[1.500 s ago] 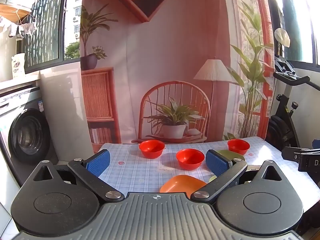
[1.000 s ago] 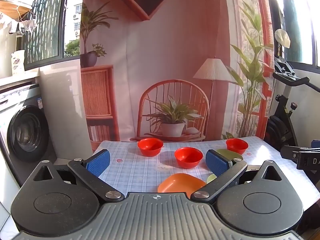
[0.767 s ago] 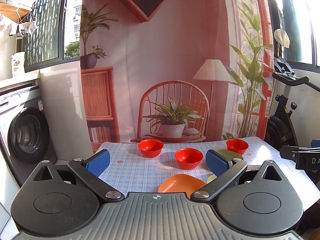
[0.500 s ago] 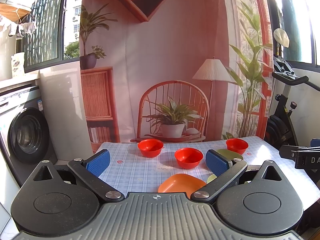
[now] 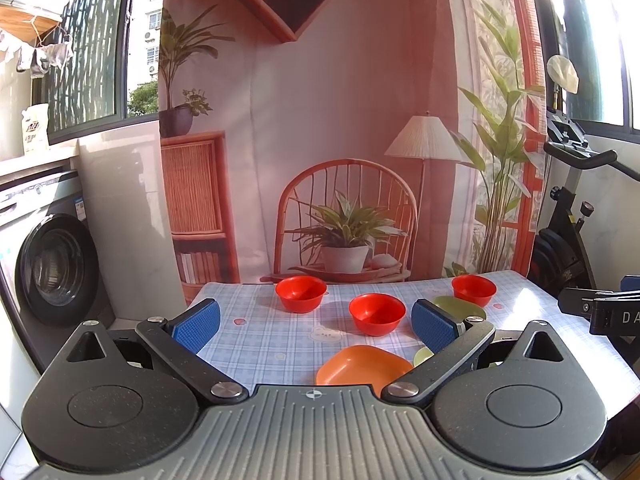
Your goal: Organize plates and bowls
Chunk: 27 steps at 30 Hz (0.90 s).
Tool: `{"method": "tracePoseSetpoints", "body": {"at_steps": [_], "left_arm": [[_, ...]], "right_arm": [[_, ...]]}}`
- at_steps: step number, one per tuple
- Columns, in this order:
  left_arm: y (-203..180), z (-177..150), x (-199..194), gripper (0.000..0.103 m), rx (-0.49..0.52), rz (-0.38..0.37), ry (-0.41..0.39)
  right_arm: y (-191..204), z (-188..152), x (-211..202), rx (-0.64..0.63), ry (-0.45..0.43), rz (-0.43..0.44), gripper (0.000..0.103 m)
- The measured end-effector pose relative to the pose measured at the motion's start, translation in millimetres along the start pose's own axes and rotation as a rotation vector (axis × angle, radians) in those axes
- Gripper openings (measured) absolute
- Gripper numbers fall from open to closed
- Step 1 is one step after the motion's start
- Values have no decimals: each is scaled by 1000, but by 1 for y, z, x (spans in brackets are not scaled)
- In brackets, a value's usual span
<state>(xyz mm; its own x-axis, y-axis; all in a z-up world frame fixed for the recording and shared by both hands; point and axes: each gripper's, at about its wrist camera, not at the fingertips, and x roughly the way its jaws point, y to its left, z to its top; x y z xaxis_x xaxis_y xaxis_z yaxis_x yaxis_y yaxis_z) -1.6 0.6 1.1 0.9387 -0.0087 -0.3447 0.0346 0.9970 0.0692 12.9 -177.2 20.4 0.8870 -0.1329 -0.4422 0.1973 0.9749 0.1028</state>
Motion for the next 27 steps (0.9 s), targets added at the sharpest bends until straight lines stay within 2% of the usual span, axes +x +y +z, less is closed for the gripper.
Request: {"method": "tracePoseSetpoints", "body": {"at_steps": [27], "left_arm": [[0,0,1,103,-2,0,1]], "right_arm": [[0,0,-2,0,0,0,103]]}}
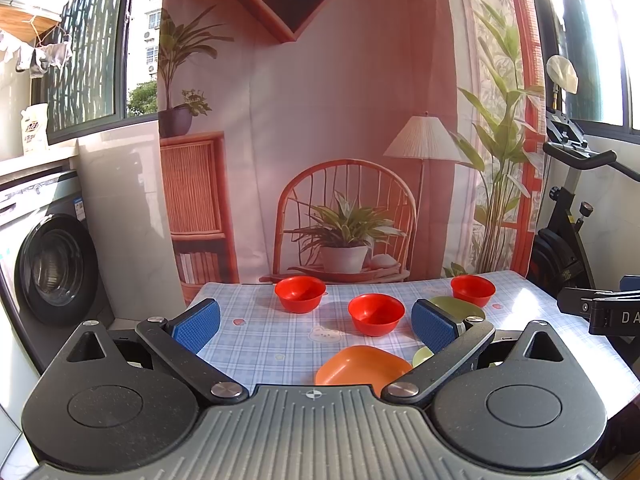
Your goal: Organize plates and bowls
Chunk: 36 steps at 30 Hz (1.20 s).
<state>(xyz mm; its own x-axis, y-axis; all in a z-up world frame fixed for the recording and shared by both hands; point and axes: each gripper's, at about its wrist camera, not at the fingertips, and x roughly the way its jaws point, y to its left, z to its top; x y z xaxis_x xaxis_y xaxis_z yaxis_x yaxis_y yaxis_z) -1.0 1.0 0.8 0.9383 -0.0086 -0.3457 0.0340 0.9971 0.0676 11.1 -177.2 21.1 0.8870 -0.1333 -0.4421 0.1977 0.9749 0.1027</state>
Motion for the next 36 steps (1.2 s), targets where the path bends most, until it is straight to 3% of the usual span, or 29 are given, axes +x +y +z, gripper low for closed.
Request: {"method": "tracePoseSetpoints", "body": {"at_steps": [19,36], "left_arm": [[6,2,8,102,-12,17,35],[30,47,86,98,41,71,3]], "right_arm": [[-1,-1,8,0,7,1,103],[8,39,95,-28,-27,86,102]]}}
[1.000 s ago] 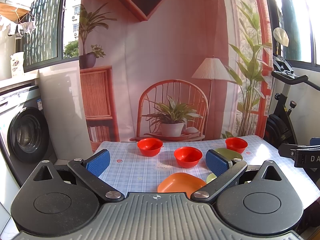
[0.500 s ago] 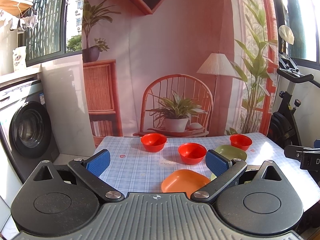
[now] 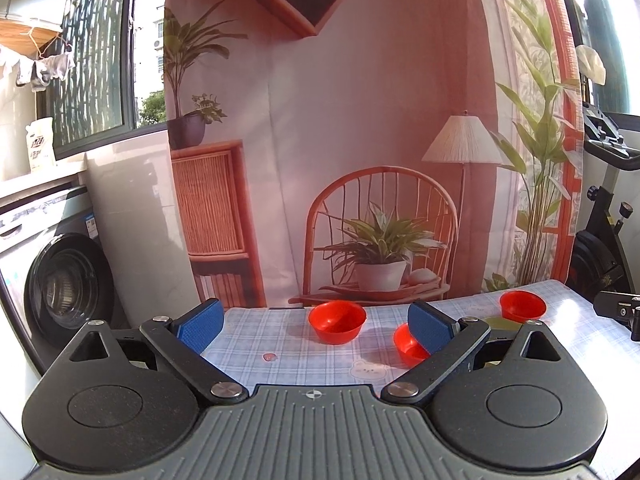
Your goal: Organize plates and bowls
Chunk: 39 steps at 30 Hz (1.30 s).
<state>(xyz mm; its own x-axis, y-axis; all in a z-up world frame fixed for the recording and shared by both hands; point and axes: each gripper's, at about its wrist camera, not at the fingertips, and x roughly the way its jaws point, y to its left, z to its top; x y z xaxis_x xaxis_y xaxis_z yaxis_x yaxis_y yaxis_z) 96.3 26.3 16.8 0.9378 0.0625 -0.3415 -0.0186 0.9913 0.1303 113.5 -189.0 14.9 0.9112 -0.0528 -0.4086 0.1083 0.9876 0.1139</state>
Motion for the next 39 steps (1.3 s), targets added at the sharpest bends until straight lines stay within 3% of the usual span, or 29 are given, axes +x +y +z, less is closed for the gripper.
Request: {"method": "tracePoseSetpoints", "body": {"at_steps": [6,11,18,23,29,31,36,39], "left_arm": [[3,11,42,96,8,-5,15],[0,2,79,94,5,-32,56],[-1,-41,142,85,-73,-124,206],[-8,-80,179,84,-35,-132,299],[-20,-125,214,81,-8,-151,421],[-24,-137,222,77,-7,-154,458],[-28,-161,232,47,9,-146,532],[-22,-169,234,41,-35,-172,557]], "right_arm": [[9,5,48,-29,11,30,95],[15,-7,92,-46,55,53,81],[22,-41,146,-57,129,73,62],[25,-70,170,-26,200,122,49],[26,-92,185,-20,264,125,46],[26,-96,188,-15,281,126,45],[28,-107,194,-25,324,135,43],[31,-113,197,-33,350,143,40]]}}
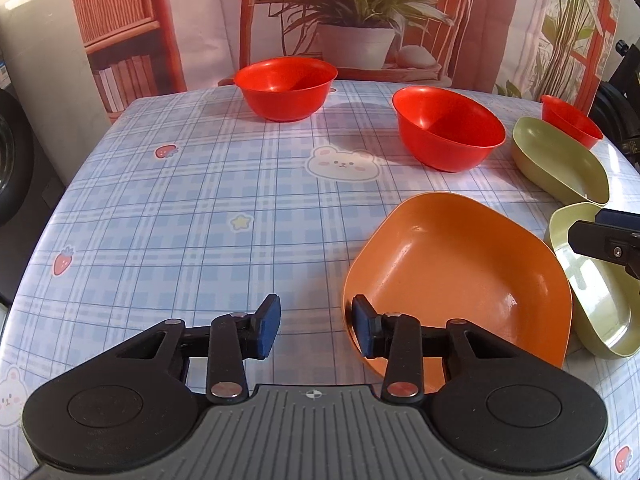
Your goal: Organize plates and bowls
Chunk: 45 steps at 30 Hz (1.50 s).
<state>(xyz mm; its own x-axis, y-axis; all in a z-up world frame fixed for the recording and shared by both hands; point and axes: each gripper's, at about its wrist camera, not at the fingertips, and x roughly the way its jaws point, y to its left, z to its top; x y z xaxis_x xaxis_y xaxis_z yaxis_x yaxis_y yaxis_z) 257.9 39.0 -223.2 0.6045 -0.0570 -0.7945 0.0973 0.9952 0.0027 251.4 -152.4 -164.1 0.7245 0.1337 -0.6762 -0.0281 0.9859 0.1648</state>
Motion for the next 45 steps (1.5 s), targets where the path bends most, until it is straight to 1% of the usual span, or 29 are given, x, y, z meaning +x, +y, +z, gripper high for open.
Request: {"method": "tracePoseSetpoints", "body": {"at_steps": [4,6,10,13,15,19,22,23,24,25,26,27,30,33,37,42,45], "left_arm": [[5,-1,0,41,-19,-17,-7],[7,-2,1,41,-29,-26,-11],[7,-4,0,41,-47,-37,-19],[9,-5,1,41,-56,-37,-23],[11,-6,0,41,-68,-38,-23],[13,-7,0,41,-75,-48,-28],[16,-9,0,40,-88,-61,-33],[16,-10,-1,39,-92,-63,-34],[17,-10,-1,35,-97,-66,-35],[19,-10,-2,29,-102,-86,-35],[19,-10,-2,13,-100,-121,-33],[17,-9,-3,8,-90,-134,-27],[10,-10,-7,8,-53,-106,-41],[10,-8,-11,8,-60,-111,-46],[5,0,-21,8,-38,-106,-66],[-18,21,-30,8,28,-134,-89],[-40,35,-31,8,85,-163,-99]], "right_arm": [[6,-4,7,-13,27,11,34],[9,-7,9,-25,37,15,33],[13,-9,14,-38,58,18,28],[13,-10,17,-37,69,19,20],[13,-11,18,-32,73,22,19],[13,-12,20,-28,73,24,13],[12,-11,20,-21,62,25,11],[12,-11,19,-21,60,27,11],[12,-11,19,-22,58,31,10],[13,-12,19,-23,56,33,10],[13,-12,18,-24,55,38,10],[14,-11,18,-25,54,38,9],[15,-11,17,-22,50,40,9],[13,-9,12,-10,40,48,9],[10,-7,-2,1,13,50,9],[-12,-9,-21,68,2,40,9],[-32,-15,-36,147,-10,13,9]]}}
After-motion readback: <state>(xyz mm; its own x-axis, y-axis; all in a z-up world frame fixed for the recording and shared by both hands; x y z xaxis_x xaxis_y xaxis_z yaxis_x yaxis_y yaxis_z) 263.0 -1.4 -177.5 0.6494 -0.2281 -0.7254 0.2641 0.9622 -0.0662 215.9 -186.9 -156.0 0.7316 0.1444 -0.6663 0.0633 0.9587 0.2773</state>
